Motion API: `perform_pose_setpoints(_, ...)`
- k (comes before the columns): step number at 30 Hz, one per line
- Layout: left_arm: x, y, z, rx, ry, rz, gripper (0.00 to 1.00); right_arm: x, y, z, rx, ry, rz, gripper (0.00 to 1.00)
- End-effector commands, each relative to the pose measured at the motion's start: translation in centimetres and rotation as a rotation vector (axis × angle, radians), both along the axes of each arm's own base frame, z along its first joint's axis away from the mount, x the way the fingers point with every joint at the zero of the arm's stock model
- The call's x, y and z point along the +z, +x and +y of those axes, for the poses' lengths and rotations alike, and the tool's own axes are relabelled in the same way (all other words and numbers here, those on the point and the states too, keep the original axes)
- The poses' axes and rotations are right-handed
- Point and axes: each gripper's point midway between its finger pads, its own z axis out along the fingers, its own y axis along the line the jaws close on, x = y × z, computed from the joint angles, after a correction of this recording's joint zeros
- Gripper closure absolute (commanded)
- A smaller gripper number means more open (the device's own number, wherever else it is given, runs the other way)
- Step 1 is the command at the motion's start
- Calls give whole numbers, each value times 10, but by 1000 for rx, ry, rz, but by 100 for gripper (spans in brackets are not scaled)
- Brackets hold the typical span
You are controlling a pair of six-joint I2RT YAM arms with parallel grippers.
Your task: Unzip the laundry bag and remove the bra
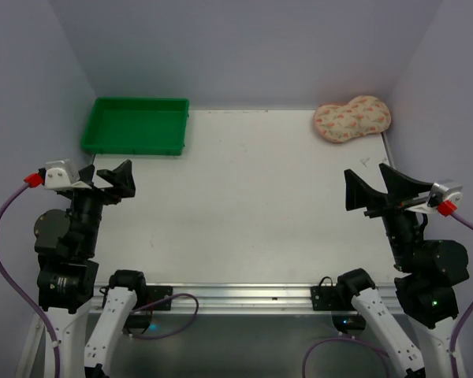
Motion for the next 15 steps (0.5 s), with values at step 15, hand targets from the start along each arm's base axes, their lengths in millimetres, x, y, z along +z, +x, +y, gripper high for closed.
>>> perform_pose_setpoints(15,-55,46,-16,-56,-35,175,0,-23,47,27,63,68,143,1)
